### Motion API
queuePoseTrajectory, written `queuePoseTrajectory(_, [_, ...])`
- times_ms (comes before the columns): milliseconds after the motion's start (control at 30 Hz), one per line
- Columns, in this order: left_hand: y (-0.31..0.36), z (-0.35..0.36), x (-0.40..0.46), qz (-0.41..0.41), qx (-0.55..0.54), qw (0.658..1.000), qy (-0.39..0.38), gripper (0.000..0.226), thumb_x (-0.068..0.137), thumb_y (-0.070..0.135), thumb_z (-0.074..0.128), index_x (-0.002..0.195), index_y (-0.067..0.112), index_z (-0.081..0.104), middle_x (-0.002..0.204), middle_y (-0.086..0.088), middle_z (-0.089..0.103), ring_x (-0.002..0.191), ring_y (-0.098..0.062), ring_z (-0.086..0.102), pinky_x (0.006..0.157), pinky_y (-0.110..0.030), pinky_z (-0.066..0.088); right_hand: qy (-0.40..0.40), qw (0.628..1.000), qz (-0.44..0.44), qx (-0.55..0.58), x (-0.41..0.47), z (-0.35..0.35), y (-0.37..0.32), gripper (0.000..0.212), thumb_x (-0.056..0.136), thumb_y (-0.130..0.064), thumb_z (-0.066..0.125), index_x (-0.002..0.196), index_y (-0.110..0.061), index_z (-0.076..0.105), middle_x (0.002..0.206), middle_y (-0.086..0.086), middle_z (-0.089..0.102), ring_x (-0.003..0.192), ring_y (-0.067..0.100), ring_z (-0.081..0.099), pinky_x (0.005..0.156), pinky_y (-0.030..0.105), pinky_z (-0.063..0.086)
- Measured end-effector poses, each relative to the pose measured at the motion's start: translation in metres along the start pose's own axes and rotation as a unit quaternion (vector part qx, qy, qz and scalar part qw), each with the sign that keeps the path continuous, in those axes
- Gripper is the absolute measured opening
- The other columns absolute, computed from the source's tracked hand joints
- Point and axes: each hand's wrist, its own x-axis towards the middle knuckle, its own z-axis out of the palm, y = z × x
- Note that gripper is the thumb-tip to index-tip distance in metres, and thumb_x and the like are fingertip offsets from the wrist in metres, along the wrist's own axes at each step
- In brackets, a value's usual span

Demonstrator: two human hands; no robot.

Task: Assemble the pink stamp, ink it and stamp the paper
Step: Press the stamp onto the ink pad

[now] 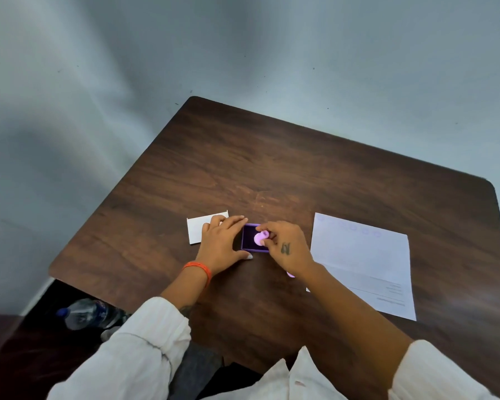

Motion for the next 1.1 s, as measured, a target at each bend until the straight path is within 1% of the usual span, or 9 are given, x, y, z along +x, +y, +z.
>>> queuePoseTrajectory(100, [-0.003,0.001,0.003,-0.002,0.001,1.000,-0.007,0.083,0.068,0.049,0.072,0.138,0.025,0.034,0.145,0.003,0.039,0.128,-0.025,0.029,0.094,-0.038,0.029,-0.045,0.996,-0.023,-0.068,0.005,0.006,-0.007,0.030,0.085,-0.012,0.061,0.115,-0.010,0.061,0.116,0.014,0.066,0.105,0.026,0.059,0.091,0.028,0.044])
queuePoseTrajectory(200, [-0.004,0.001,0.005,-0.002,-0.007,1.000,-0.013,0.080,0.068,0.049,0.072,0.136,0.024,0.037,0.143,0.002,0.040,0.128,-0.025,0.028,0.094,-0.039,0.028,-0.080,0.990,-0.042,-0.107,0.009,0.010,-0.010,0.028,0.086,-0.012,0.060,0.114,-0.011,0.061,0.117,0.013,0.066,0.106,0.025,0.059,0.094,0.030,0.045])
queuePoseTrajectory(567, [-0.011,0.005,0.007,-0.005,-0.013,1.000,0.005,0.075,0.068,0.051,0.071,0.134,0.029,0.041,0.141,0.002,0.040,0.130,-0.024,0.025,0.098,-0.039,0.026,-0.120,0.967,-0.075,-0.213,0.010,0.022,-0.007,0.041,0.087,-0.013,0.059,0.126,-0.009,0.050,0.132,0.011,0.057,0.122,0.025,0.052,0.107,0.033,0.037])
queuePoseTrajectory(733, [-0.011,0.005,0.006,-0.007,-0.009,1.000,0.008,0.074,0.069,0.051,0.070,0.134,0.031,0.040,0.146,0.002,0.035,0.134,-0.024,0.017,0.101,-0.040,0.023,-0.086,0.973,-0.102,-0.191,0.006,0.028,-0.004,0.036,0.084,-0.010,0.062,0.119,-0.004,0.056,0.124,0.016,0.062,0.117,0.030,0.056,0.102,0.037,0.042])
queuePoseTrajectory(867, [-0.011,0.006,0.004,-0.003,-0.015,1.000,0.013,0.072,0.068,0.051,0.070,0.132,0.032,0.043,0.148,0.001,0.033,0.139,-0.025,0.012,0.107,-0.046,0.016,-0.092,0.976,-0.077,-0.180,0.009,0.027,-0.004,0.037,0.086,-0.011,0.060,0.123,-0.008,0.054,0.128,0.013,0.060,0.118,0.026,0.054,0.104,0.035,0.040])
queuePoseTrajectory(933, [-0.012,0.005,0.004,0.001,-0.018,1.000,0.018,0.071,0.068,0.050,0.071,0.131,0.032,0.044,0.149,0.001,0.032,0.142,-0.026,0.007,0.112,-0.050,0.007,-0.085,0.988,-0.046,-0.120,0.012,0.020,-0.005,0.030,0.086,-0.012,0.060,0.116,-0.010,0.059,0.121,0.013,0.064,0.109,0.025,0.059,0.099,0.034,0.045])
queuePoseTrajectory(1000, [-0.012,0.006,0.005,0.011,-0.007,1.000,0.025,0.071,0.068,0.052,0.070,0.131,0.032,0.043,0.151,0.000,0.029,0.144,-0.027,0.000,0.114,-0.054,-0.005,-0.039,0.999,-0.003,-0.015,0.014,0.012,-0.004,0.021,0.083,-0.014,0.063,0.104,-0.013,0.065,0.108,0.011,0.070,0.096,0.021,0.063,0.088,0.031,0.051])
queuePoseTrajectory(1033, [-0.012,0.007,0.005,0.016,0.004,1.000,0.024,0.073,0.069,0.054,0.069,0.132,0.032,0.042,0.152,0.000,0.027,0.144,-0.027,-0.003,0.113,-0.055,-0.010,-0.007,0.999,0.015,0.028,0.015,0.010,-0.004,0.020,0.082,-0.014,0.065,0.101,-0.013,0.067,0.103,0.010,0.071,0.093,0.019,0.064,0.082,0.027,0.051])
queuePoseTrajectory(1100, [-0.013,0.008,0.004,0.026,0.021,0.999,0.025,0.075,0.069,0.057,0.066,0.134,0.032,0.039,0.154,0.001,0.025,0.144,-0.027,-0.006,0.111,-0.057,-0.014,0.030,0.998,0.024,0.043,0.018,0.008,-0.004,0.018,0.082,-0.013,0.065,0.100,-0.013,0.068,0.100,0.009,0.072,0.091,0.020,0.064,0.075,0.019,0.047])
